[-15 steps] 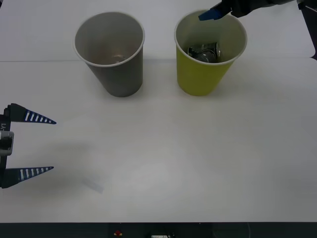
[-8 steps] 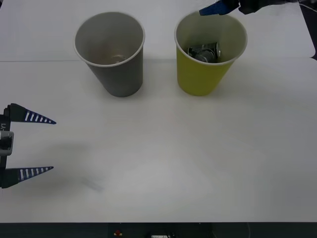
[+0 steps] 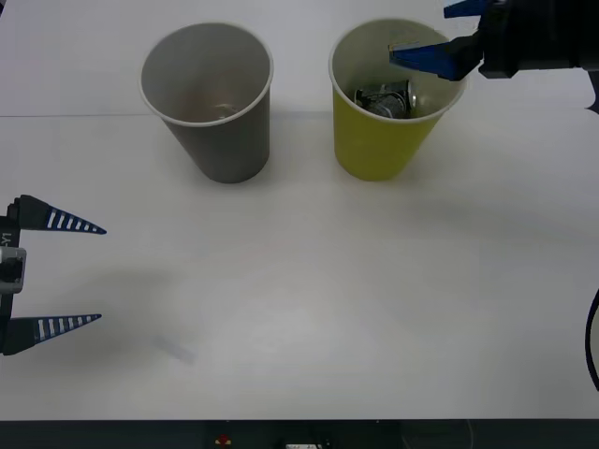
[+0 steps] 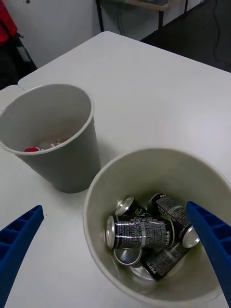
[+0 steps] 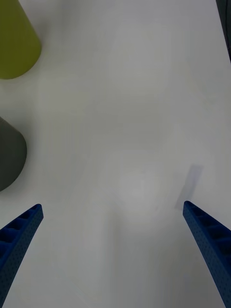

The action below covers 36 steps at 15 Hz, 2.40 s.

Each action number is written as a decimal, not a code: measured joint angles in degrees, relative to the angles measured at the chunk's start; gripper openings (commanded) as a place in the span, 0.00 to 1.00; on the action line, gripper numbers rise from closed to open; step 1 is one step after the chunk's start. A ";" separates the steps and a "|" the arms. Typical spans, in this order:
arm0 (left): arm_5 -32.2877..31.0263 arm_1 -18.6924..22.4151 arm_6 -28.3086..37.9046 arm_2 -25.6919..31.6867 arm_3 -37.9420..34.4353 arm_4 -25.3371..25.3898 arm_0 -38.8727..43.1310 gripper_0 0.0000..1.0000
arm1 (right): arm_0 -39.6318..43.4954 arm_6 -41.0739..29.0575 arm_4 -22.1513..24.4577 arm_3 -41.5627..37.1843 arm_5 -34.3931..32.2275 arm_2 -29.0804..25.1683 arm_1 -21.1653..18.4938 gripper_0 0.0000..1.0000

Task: Put the can into the green bin and the plastic bottle into the gray bin

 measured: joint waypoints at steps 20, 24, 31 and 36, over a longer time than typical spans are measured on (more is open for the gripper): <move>0.00 0.00 0.00 0.00 0.00 0.00 0.00 1.00 | 36.30 28.46 -21.65 -15.77 6.90 -6.57 -1.08 1.00; 0.00 0.00 0.00 0.00 0.00 0.00 0.00 1.00 | 40.63 34.27 -21.55 -15.77 7.34 -6.43 -4.01 1.00; 0.00 0.00 0.00 0.00 0.00 0.00 0.00 1.00 | 45.57 39.43 -21.09 -15.63 7.38 -6.11 -8.77 1.00; 0.00 0.00 0.00 0.00 0.00 0.00 0.00 1.00 | 47.66 42.17 -21.26 -15.40 7.43 -6.10 -12.62 1.00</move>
